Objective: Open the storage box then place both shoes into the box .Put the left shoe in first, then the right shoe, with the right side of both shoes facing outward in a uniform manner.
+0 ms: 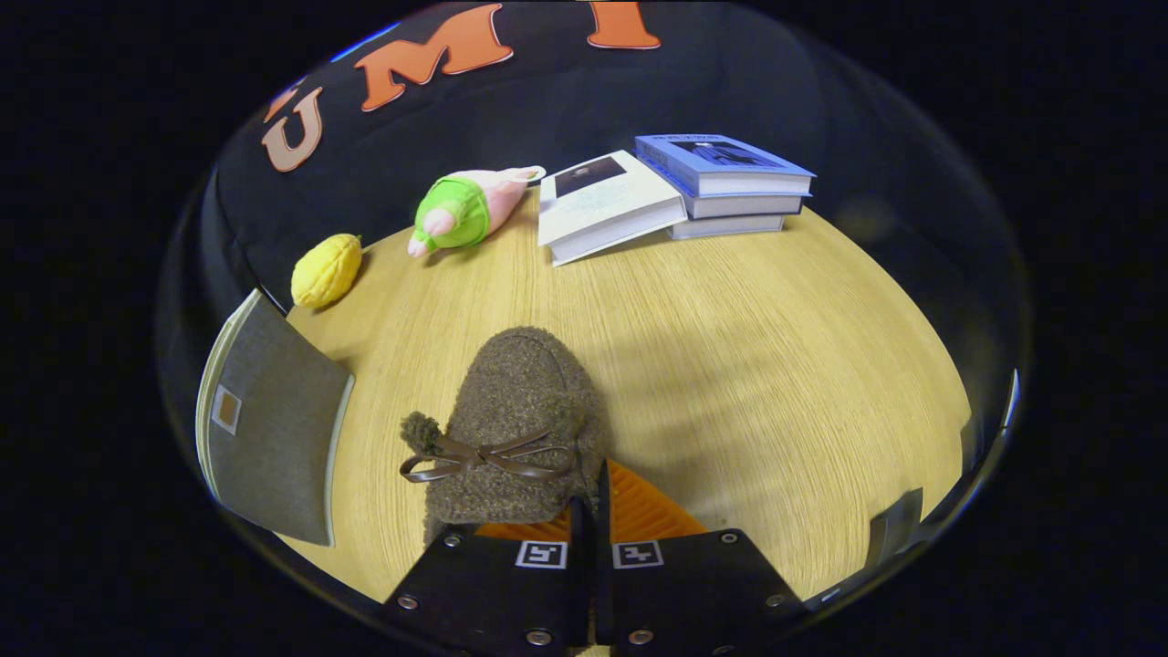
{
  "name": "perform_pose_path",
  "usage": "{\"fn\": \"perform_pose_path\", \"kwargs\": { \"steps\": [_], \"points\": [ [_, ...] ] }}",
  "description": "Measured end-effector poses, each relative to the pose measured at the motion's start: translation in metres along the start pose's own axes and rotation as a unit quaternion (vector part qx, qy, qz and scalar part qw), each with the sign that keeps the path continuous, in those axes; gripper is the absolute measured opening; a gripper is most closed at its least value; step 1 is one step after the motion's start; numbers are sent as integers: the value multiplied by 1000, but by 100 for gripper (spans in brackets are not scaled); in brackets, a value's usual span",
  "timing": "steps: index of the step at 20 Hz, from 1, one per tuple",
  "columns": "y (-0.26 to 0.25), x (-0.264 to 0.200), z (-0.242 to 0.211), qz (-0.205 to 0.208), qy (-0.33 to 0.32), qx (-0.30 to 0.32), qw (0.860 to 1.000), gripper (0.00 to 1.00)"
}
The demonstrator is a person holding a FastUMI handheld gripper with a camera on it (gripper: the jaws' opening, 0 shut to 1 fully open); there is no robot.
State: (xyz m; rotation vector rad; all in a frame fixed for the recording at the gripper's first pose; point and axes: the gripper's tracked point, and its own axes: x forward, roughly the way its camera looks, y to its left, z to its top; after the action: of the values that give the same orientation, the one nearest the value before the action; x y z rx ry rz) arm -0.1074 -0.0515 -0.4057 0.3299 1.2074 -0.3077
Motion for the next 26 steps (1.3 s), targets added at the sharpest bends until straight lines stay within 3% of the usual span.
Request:
{"fn": "perform_pose_path", "kwargs": {
  "steps": [12, 21, 26],
  "points": [
    [147, -75, 56, 109, -47, -25, 993, 4],
    [259, -111, 65, 199, -38, -40, 979, 4],
    [302, -113, 59, 226, -16, -31, 973, 4]
  ]
}}
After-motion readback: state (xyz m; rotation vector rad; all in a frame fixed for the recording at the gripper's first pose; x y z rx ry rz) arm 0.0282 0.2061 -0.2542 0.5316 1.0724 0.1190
